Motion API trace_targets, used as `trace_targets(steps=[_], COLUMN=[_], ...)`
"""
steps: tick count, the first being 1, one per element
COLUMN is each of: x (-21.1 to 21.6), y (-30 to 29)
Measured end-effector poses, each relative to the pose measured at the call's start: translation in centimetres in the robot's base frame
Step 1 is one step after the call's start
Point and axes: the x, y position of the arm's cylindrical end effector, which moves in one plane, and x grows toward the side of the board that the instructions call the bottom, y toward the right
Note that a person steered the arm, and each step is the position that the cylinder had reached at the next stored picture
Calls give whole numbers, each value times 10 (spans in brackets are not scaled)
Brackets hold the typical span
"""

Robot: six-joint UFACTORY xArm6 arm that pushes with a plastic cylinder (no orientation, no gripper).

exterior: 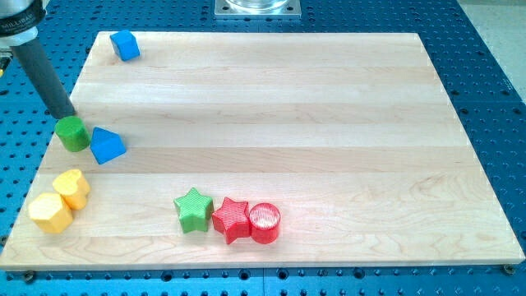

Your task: Move the triangle and green circle above the red star

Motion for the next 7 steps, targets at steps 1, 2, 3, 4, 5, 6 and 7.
trace_targets(steps=[1,2,3,4,5,6,7], x=[0,0,7,20,32,47,21], y=[2,2,2,25,83,143,124])
